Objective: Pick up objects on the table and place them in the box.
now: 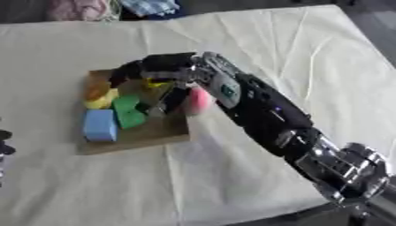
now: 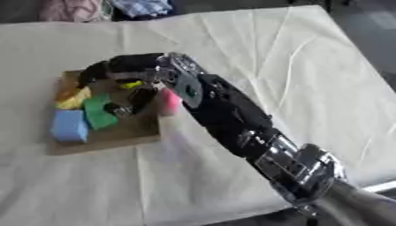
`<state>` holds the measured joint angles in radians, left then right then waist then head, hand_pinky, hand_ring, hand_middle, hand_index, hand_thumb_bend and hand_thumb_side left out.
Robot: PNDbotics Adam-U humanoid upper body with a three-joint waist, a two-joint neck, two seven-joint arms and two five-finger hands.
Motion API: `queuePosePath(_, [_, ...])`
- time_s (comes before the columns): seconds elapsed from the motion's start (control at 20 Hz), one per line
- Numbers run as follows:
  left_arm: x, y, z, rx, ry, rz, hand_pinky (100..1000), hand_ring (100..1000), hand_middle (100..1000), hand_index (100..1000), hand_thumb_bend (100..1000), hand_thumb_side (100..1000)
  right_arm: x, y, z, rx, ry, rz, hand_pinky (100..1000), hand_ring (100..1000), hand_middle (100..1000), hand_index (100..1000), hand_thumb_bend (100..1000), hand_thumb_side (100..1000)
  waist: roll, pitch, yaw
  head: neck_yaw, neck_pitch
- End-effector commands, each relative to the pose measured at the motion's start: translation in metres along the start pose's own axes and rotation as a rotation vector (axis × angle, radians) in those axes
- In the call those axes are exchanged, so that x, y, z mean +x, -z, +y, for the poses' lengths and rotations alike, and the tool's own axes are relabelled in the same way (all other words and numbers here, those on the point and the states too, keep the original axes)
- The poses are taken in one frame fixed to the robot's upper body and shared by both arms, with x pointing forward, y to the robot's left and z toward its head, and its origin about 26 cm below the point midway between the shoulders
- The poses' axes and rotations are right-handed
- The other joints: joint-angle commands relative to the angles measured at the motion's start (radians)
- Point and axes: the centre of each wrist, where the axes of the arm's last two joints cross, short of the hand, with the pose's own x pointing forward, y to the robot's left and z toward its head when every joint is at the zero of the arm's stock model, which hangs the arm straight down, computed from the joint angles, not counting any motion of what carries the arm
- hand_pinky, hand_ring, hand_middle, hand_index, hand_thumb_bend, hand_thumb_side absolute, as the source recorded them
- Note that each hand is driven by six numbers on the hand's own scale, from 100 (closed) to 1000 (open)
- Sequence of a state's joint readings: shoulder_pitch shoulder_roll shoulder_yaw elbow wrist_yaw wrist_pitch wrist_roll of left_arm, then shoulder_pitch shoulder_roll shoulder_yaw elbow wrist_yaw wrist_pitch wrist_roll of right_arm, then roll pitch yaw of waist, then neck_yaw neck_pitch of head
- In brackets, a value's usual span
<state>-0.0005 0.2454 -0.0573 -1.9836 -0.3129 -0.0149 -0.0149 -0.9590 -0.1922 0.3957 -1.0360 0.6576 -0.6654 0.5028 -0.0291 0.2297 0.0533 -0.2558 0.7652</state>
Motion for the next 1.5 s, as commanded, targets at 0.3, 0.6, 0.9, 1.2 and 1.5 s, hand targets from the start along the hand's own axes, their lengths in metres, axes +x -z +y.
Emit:
queuePosePath(0.3, [0.003, 0.001, 0.006, 0.019, 0.018, -0.01, 738, 535, 596, 825, 100, 675, -0.011, -0.045, -0.038, 0.095, -0.202, -0.126, 936, 917, 952, 949, 100, 245, -0.01, -0.01, -0.01, 0.008, 0.001])
queuePosePath(0.6, [0.002, 0.0, 0.007, 0.022, 0.025, -0.002, 738, 535, 596, 825, 100, 678, -0.018, -0.088, -0.045, 0.112, -0.202, -0.08, 931, 911, 944, 949, 100, 260, -0.016, -0.01, -0.025, 0.018, 0.003])
queuePosePath(0.9, [0.002, -0.001, 0.008, 0.021, 0.032, 0.001, 739, 535, 597, 825, 100, 676, -0.023, -0.121, -0.02, 0.221, -0.141, -0.039, 932, 907, 942, 939, 100, 372, -0.016, -0.011, -0.036, 0.018, 0.003])
queuePosePath(1.2, [0.002, -0.001, 0.008, 0.018, 0.033, 0.001, 739, 536, 598, 825, 100, 678, -0.023, -0.144, 0.002, 0.292, -0.099, 0.002, 933, 905, 940, 924, 100, 432, -0.016, -0.011, -0.04, 0.018, 0.003])
queuePosePath(1.5, [0.002, -0.001, 0.007, 0.016, 0.034, -0.002, 740, 536, 598, 826, 100, 677, -0.019, -0.142, 0.01, 0.335, -0.111, 0.003, 932, 908, 943, 916, 100, 358, -0.014, -0.009, -0.04, 0.017, 0.004])
